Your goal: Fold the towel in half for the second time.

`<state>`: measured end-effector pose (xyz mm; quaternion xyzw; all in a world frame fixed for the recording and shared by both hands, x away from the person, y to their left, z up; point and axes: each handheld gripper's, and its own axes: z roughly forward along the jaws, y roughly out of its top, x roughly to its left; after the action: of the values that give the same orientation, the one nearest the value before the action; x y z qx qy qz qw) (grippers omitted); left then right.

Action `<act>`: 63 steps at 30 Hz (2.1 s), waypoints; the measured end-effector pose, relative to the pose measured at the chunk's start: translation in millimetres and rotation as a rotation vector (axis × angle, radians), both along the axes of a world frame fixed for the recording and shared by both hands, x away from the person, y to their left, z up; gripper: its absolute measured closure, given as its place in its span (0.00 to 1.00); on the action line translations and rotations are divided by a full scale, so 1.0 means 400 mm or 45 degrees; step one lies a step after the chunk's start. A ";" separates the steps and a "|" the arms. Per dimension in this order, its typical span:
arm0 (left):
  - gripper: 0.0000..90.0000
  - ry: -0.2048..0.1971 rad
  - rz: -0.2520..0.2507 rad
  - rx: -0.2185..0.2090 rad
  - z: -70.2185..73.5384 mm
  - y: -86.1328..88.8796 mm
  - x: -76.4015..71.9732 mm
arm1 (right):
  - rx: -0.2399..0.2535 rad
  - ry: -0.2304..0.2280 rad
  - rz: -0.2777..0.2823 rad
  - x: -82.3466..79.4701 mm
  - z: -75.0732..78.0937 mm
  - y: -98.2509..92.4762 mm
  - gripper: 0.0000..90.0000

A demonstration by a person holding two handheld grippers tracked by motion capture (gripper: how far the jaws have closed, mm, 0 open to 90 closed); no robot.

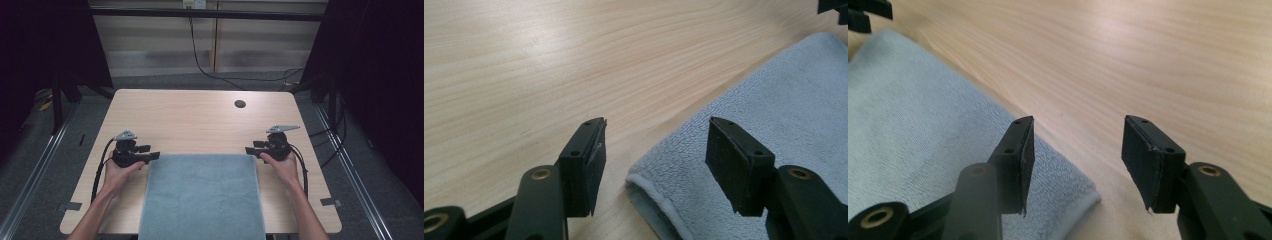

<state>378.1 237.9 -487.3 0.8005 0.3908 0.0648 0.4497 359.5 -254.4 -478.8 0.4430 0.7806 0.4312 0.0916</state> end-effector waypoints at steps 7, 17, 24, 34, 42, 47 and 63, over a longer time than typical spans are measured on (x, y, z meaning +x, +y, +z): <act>0.45 0.014 -0.017 0.033 -0.022 0.000 0.005 | -0.093 0.060 0.032 0.002 -0.038 0.031 0.53; 0.55 0.041 -0.075 0.062 -0.049 -0.028 0.016 | -0.101 0.104 0.086 0.000 -0.060 0.031 0.61; 0.82 0.020 -0.130 0.068 -0.053 -0.034 0.001 | -0.070 0.107 0.129 -0.011 -0.063 0.032 0.85; 0.94 -0.005 -0.081 -0.060 -0.006 -0.016 -0.005 | 0.067 0.021 0.099 -0.017 -0.012 0.016 0.94; 0.94 -0.076 -0.031 -0.140 0.073 -0.030 0.034 | 0.123 -0.072 0.065 0.010 0.053 0.011 0.95; 0.94 -0.116 -0.031 -0.157 0.120 -0.038 0.058 | 0.129 -0.133 0.047 0.033 0.109 0.005 0.95; 0.94 -0.289 -0.005 -0.248 0.298 -0.039 0.115 | 0.160 -0.274 0.016 0.079 0.282 -0.022 0.96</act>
<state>424.0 222.3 -368.1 0.7413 0.3402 0.1157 0.5668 391.1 -263.1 -366.1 0.3940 0.7405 0.5249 0.1442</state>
